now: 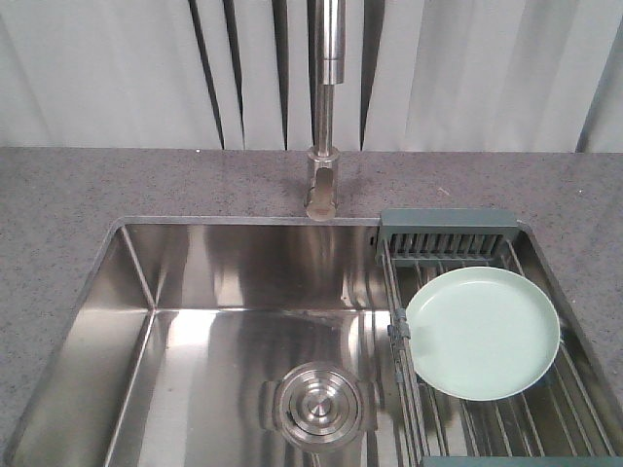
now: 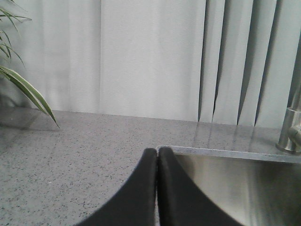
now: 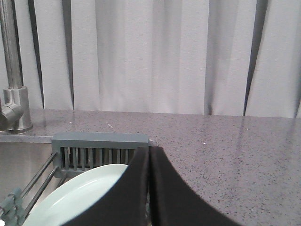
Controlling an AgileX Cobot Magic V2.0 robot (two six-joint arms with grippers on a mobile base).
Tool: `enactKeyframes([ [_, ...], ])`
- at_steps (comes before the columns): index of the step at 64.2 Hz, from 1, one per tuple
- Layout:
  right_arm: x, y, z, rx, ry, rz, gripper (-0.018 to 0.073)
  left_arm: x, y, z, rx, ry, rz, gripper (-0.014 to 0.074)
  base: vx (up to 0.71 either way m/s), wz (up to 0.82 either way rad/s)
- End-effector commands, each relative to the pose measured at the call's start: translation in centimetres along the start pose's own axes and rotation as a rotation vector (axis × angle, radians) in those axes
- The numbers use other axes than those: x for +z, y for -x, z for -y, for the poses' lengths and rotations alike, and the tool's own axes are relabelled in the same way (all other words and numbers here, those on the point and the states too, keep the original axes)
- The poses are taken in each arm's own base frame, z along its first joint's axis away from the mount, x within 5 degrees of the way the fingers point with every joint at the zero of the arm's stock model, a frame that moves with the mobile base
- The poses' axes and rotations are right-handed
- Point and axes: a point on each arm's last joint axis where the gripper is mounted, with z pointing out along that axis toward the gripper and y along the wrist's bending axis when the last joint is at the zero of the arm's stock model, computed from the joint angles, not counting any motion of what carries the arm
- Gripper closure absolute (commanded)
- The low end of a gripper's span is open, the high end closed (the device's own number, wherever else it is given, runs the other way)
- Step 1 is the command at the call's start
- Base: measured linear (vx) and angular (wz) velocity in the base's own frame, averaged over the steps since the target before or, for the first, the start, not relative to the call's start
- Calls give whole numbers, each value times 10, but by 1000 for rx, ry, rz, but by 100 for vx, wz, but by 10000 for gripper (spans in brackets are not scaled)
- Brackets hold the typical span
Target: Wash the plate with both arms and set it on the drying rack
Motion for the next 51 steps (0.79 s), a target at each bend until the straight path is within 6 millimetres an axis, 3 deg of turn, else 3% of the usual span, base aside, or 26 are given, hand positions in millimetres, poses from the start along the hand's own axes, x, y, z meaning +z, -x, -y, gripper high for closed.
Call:
enactKeyframes([
  [1,-1,7,0,-15,-7,80,567,-2,17,2,-20,-15,116,603,0,0],
  [51,-1,7,0,-15,-7,80,567,-2,17,2,-20,-15,116,603,0,0],
])
